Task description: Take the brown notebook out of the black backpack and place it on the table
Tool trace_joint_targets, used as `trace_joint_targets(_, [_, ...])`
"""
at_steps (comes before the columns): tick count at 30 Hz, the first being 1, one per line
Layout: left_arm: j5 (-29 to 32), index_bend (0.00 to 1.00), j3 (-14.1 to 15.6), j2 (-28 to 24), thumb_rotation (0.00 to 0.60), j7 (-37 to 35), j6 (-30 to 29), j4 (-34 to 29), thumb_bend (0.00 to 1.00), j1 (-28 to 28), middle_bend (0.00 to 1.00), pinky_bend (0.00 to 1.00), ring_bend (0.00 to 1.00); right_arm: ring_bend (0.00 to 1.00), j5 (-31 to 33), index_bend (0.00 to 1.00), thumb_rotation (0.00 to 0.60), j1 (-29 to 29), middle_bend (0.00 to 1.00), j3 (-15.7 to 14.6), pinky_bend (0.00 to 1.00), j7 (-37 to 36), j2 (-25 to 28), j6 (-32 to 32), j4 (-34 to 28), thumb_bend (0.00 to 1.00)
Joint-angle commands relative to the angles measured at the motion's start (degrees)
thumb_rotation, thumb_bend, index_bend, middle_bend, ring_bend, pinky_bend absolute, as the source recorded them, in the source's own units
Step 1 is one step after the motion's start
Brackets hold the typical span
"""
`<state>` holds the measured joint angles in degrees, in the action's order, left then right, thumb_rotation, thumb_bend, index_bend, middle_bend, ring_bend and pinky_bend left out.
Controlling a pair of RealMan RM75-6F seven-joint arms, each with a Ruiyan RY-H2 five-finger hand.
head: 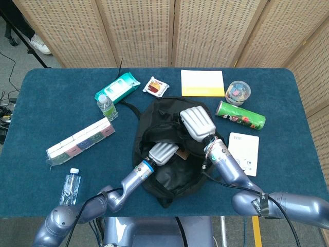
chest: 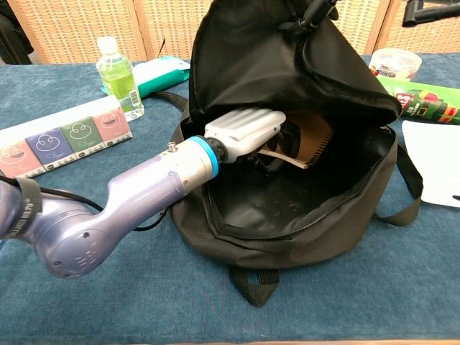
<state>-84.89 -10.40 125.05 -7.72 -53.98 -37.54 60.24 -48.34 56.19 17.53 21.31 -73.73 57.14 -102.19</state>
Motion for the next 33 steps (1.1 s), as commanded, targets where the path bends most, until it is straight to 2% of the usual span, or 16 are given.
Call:
trace_joint_targets(1, [-1.1, 0.78, 1.1, -1.6, 0.600, -1.2, -2.2, -2.3, 0.53, -1.3, 0.51, 0.60, 0.47, 0.73, 0.5, 0.70, 0.600, 0.0, 0.70, 0.2, 0.70, -0.2, -0.2, 0.2, 0.8, 0.65])
trace_joint_targets(11, [-4.2, 0.78, 3.4, -8.2, 0.600, -2.3, -8.7, -12.0, 0.54, -4.7, 0.52, 0.60, 0.47, 0.73, 1.7, 0.70, 0.600, 0.3, 0.70, 0.8, 0.70, -0.2, -0.9, 0.3, 2.8, 0.65])
trace_joint_targets(33, [-8.7, 0.79, 5.3, -23.8, 0.600, -1.2, -16.6, -37.6, 0.53, -10.0, 0.53, 0.60, 0.47, 0.73, 4.4, 0.70, 0.600, 0.4, 0.70, 0.4, 0.70, 0.3, -2.7, -0.3, 8.3, 0.65])
